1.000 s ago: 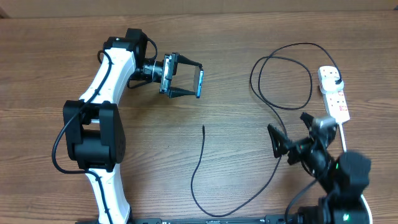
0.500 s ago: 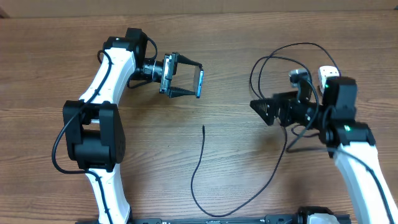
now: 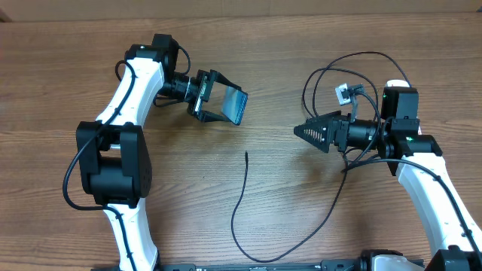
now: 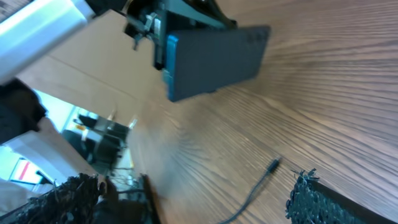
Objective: Plug charger to phone and switch on socket
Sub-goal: 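Move the right gripper leftward toward the phone held by the left gripper, then close the right gripper on the phone's right end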
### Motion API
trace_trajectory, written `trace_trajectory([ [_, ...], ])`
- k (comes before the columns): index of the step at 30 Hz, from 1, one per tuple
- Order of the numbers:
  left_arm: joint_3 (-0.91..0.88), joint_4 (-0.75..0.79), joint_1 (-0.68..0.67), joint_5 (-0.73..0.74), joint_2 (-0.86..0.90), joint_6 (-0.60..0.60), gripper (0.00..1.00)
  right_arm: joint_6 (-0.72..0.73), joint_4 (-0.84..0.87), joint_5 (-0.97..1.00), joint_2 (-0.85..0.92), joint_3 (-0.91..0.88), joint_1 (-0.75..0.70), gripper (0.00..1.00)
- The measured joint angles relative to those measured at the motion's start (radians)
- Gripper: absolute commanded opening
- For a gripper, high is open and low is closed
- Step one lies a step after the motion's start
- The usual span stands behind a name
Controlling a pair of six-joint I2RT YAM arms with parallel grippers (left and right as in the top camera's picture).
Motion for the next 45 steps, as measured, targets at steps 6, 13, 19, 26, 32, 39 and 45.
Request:
trace_trajectory([
  [6,0.000,0.000,-0.005,-0.106,0.000,-0.051,0.04,0.183,0.061,0.013,0.000,0.000,0.000,1.00],
  [13,0.000,0.001,-0.027,-0.181,0.000,-0.099,0.04,0.410,0.053,0.119,0.000,0.000,0.003,1.00],
  [19,0.000,0.018,-0.061,-0.227,0.000,-0.151,0.04,0.591,0.010,0.248,0.000,0.001,0.051,1.00],
  [26,0.000,0.036,-0.092,-0.261,0.000,-0.184,0.04,0.731,0.020,0.381,0.000,0.001,0.148,1.00],
  [32,0.000,0.038,-0.118,-0.288,0.000,-0.209,0.04,0.771,0.088,0.443,0.000,0.001,0.172,1.00],
  [39,0.000,0.079,-0.148,-0.305,0.000,-0.245,0.04,0.777,0.072,0.469,0.000,0.001,0.185,1.00],
  [45,0.000,0.137,-0.188,-0.312,0.000,-0.288,0.04,0.778,0.069,0.531,0.000,0.001,0.248,1.00],
])
